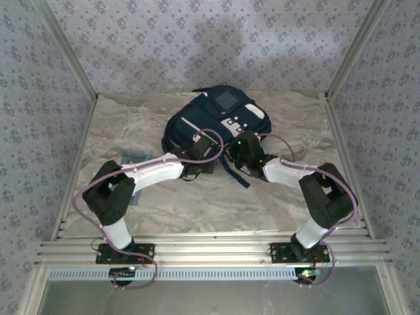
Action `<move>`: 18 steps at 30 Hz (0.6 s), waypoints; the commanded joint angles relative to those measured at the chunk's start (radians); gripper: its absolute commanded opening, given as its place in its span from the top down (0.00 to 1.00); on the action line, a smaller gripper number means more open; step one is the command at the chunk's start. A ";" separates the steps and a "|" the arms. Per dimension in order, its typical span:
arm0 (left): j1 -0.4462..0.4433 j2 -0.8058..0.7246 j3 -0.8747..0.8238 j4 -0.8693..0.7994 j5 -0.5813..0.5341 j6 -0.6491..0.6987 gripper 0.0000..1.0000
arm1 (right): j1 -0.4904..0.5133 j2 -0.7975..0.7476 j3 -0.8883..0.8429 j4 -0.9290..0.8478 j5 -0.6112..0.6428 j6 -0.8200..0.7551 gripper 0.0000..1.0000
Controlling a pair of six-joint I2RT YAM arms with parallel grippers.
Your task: Pack the student bag
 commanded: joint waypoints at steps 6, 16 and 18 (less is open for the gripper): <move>0.015 0.035 0.052 -0.022 -0.042 0.033 0.96 | -0.007 -0.034 0.038 0.102 0.005 0.015 1.00; 0.065 -0.040 0.004 -0.068 -0.008 0.078 1.00 | -0.081 -0.057 0.024 0.023 -0.045 -0.097 1.00; 0.089 -0.048 -0.013 -0.070 0.004 0.099 1.00 | -0.102 -0.066 0.007 0.018 -0.052 -0.114 1.00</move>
